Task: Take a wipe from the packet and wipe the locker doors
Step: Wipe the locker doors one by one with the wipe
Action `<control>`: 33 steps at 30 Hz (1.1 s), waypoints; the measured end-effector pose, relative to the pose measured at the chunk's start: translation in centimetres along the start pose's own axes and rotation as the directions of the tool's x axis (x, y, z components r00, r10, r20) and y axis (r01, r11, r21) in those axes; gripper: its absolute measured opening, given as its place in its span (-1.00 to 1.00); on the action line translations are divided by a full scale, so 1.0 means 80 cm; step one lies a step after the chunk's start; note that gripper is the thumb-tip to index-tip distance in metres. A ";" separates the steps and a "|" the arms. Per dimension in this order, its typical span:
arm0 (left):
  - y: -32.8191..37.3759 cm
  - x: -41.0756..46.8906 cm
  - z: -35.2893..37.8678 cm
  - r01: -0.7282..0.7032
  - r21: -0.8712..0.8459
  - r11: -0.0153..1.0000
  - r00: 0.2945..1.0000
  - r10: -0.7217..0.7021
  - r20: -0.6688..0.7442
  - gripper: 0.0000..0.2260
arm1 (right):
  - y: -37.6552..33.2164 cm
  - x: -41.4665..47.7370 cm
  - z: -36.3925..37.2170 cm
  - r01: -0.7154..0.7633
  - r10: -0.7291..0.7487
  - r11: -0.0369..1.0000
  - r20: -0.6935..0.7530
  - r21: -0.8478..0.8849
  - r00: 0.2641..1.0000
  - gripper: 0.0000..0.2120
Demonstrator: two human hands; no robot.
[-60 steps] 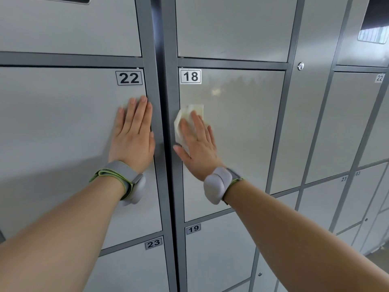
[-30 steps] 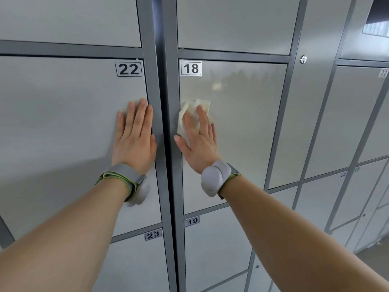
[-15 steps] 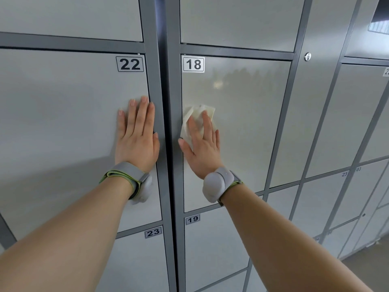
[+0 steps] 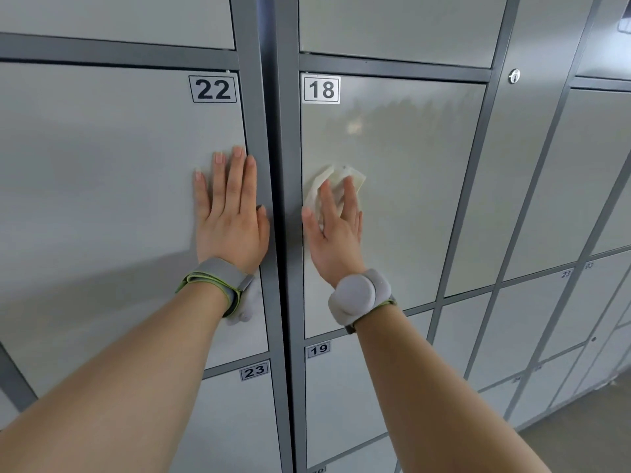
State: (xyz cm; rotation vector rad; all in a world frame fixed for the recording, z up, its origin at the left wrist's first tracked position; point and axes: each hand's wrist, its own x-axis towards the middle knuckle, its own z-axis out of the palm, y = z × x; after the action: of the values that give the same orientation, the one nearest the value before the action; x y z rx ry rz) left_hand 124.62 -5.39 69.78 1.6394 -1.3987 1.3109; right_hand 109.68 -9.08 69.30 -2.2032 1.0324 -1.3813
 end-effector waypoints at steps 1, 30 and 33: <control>0.000 0.000 0.000 0.002 0.003 1.000 1.000 -0.002 -0.005 -0.42 | -0.003 0.005 -0.001 0.000 0.000 1.000 -0.014 0.002 1.000 -0.47; 0.014 0.003 0.005 0.099 -0.015 0.995 0.989 -0.100 -0.110 -0.46 | 0.042 0.011 -0.019 -0.119 0.117 0.985 0.023 0.124 0.993 -0.39; 0.035 0.008 0.008 0.182 -0.061 0.981 0.971 -0.189 -0.144 -0.47 | 0.045 0.023 -0.030 -0.036 0.038 0.996 -0.029 0.087 0.999 -0.41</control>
State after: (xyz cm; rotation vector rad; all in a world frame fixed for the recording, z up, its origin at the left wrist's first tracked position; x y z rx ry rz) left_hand 122.13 -6.92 69.77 1.5650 -1.1504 1.2548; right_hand 106.65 -12.67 69.37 -2.0968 0.9996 -1.4205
